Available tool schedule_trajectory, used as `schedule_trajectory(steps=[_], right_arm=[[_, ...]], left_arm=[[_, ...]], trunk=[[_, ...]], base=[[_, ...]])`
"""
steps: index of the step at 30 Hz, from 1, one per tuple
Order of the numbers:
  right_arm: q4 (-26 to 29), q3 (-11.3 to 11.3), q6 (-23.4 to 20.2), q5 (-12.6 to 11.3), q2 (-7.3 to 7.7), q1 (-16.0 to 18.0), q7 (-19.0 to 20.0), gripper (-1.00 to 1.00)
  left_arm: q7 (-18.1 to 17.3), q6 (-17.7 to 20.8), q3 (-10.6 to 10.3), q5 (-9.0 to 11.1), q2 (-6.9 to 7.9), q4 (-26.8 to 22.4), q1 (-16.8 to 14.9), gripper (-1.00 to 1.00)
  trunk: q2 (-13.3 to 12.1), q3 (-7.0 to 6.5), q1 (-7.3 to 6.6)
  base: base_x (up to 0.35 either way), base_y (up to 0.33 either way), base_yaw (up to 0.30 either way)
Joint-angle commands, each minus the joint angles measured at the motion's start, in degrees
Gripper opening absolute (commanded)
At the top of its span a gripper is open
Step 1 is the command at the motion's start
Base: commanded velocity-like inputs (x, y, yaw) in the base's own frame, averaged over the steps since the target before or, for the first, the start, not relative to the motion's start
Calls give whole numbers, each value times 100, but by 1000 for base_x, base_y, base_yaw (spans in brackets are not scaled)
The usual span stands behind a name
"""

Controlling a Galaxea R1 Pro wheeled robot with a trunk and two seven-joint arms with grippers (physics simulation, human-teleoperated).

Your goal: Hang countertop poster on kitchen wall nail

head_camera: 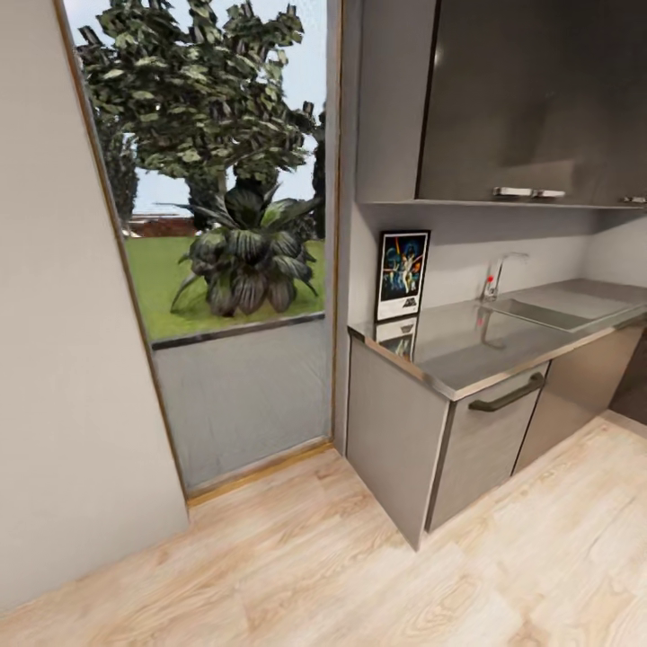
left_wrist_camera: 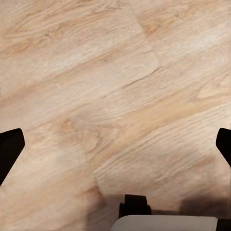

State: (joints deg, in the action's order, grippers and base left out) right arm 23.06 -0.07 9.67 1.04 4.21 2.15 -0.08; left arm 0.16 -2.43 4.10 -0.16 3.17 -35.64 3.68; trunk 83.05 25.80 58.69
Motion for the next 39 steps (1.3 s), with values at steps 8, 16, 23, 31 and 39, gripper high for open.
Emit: schedule_trajectory(steps=[8,16,23,31,39], right_arm=[[-2,5,14,17,1,4,-1,100],[-2,6,6,14,-15,11,-1,100],[-3,15,8,11,-8,10,16,100],[-3,12,8,11,-8,5,17,100],[-3,13,8,11,-8,6,17,100]], left_arm=[[2,-11,3,-2,0,-4,1,100],[2,-11,3,-2,0,-4,1,100],[2,-11,3,-2,0,-4,1,100],[2,-11,3,-2,0,-4,1,100],[2,-11,3,-2,0,-4,1,100]], trunk=[[2,3,4],[2,3,4],[2,-7,4],[2,-30,4],[2,-56,4]], base=[[321,187,-17],[320,186,-1],[321,150,-264],[321,128,-299],[321,121,-300]])
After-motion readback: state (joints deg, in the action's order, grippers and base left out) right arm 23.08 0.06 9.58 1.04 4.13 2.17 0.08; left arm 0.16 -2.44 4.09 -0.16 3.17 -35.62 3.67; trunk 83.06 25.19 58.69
